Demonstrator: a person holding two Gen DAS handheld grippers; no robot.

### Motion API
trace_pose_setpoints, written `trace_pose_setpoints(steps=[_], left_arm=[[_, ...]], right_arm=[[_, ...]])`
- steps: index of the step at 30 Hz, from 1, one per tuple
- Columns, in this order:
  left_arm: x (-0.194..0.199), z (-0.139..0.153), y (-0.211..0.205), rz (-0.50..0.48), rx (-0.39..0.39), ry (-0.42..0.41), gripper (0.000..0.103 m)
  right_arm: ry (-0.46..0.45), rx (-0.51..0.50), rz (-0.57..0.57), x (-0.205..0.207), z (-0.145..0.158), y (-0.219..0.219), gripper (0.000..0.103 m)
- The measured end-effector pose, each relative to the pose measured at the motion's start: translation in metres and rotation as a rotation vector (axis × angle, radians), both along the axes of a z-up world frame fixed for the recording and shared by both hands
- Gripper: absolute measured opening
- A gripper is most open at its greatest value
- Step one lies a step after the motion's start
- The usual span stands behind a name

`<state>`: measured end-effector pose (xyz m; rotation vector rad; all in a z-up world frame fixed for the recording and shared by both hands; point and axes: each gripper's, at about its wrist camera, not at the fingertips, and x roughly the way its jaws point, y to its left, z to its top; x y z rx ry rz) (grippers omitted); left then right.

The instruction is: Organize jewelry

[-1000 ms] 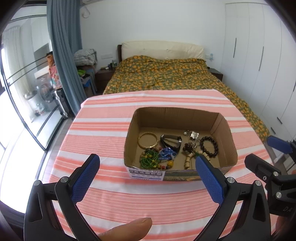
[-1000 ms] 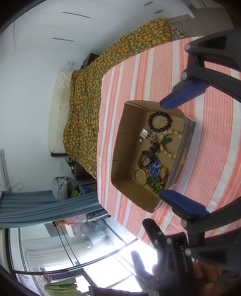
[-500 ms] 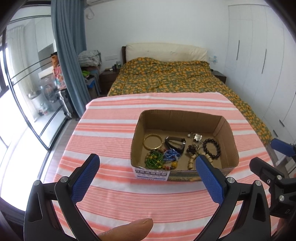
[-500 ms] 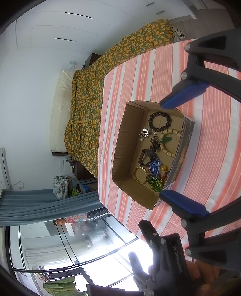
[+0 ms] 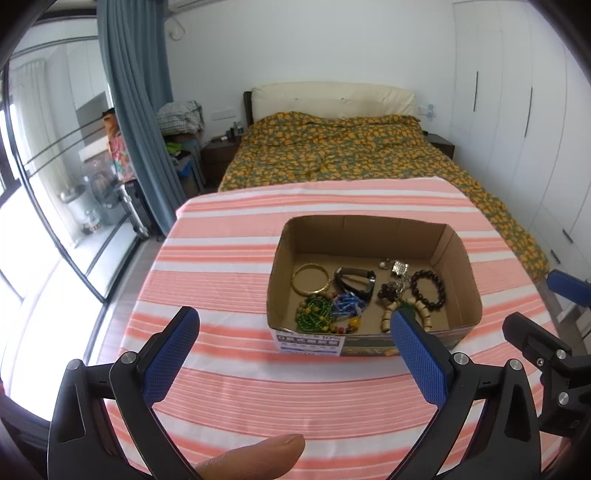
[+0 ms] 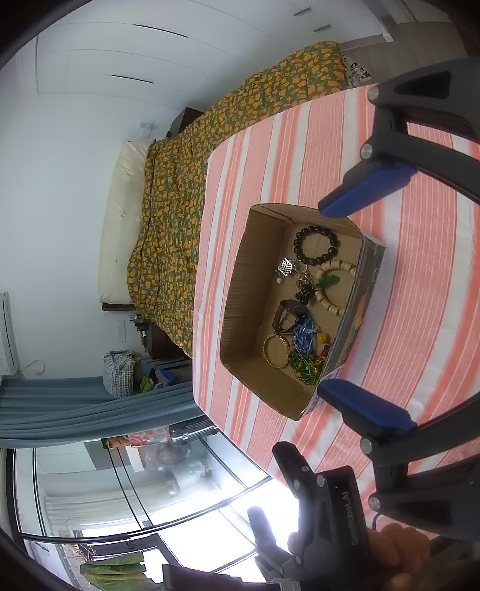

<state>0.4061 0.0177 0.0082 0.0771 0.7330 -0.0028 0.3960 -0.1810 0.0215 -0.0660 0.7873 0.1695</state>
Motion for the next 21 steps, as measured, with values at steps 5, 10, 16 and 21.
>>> trace_pose_setpoints(steps=[5, 10, 16, 21], left_arm=[[-0.0015, 0.0008, 0.0001, 0.005, -0.004, 0.005, 0.103], [-0.0016, 0.0015, -0.0005, -0.001, -0.012, 0.01, 0.103], [-0.0029, 0.0009, -0.0018, -0.01, -0.016, 0.018, 0.103], [-0.0093, -0.0015, -0.0034, -0.023, -0.011, 0.003, 0.103]], right_arm=[[-0.002, -0.003, 0.001, -0.0012, 0.0023, -0.0002, 0.091], [-0.009, -0.005, -0.002, -0.0021, 0.0042, -0.0008, 0.091], [-0.003, -0.01, -0.01, -0.0028, 0.0008, -0.0032, 0.091], [0.01, -0.003, -0.015, -0.0043, -0.0029, -0.0069, 0.091]])
